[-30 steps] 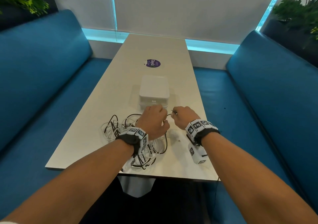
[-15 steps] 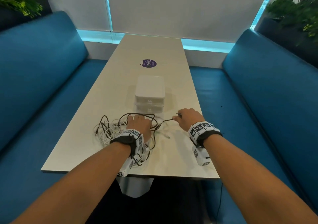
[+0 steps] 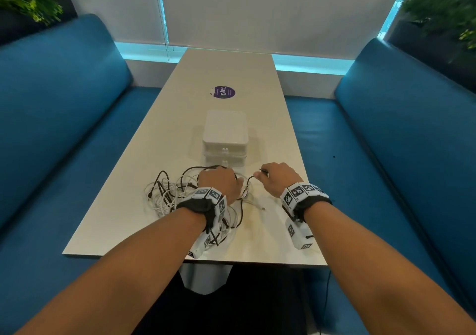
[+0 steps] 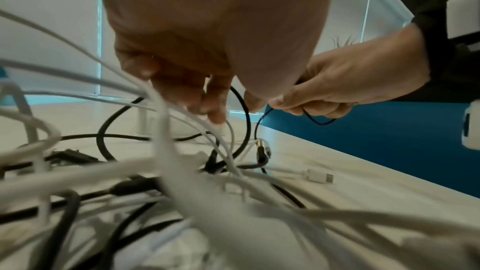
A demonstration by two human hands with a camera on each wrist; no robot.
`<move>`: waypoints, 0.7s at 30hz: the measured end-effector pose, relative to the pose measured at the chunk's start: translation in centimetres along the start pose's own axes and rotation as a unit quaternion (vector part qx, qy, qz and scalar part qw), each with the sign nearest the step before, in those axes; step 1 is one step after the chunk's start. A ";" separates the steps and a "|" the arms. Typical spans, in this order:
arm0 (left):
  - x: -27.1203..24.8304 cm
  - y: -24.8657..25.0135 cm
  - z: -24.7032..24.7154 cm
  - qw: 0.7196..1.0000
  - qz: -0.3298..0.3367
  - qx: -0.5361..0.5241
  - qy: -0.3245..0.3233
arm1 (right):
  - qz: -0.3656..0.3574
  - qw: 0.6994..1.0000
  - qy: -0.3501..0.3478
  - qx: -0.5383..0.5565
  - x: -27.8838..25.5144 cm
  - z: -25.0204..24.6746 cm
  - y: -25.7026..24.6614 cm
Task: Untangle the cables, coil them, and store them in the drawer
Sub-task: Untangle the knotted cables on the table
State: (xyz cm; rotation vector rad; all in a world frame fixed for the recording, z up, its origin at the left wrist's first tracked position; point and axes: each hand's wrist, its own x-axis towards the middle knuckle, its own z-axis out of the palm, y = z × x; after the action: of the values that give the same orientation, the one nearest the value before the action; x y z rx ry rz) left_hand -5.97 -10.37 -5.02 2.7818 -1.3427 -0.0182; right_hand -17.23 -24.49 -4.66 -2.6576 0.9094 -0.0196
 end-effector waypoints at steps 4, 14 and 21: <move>0.1 -0.1 -1.6 0.999 0.001 0.017 0.042 | -0.004 1.000 0.003 0.017 0.1 0.0 -0.4; 0.8 0.8 2.3 0.937 0.059 -0.341 -0.047 | -0.032 0.999 0.009 0.036 0.2 -1.1 0.0; 1.4 0.8 1.7 0.974 0.049 -0.221 -0.022 | -0.028 0.999 0.030 -0.009 0.8 -2.6 -0.3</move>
State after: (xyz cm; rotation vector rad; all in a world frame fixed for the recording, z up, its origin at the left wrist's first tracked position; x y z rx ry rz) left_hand -5.78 -12.05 -6.67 2.3552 -1.2938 -0.3324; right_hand -16.76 -25.52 -2.19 -2.7108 0.8585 -0.1065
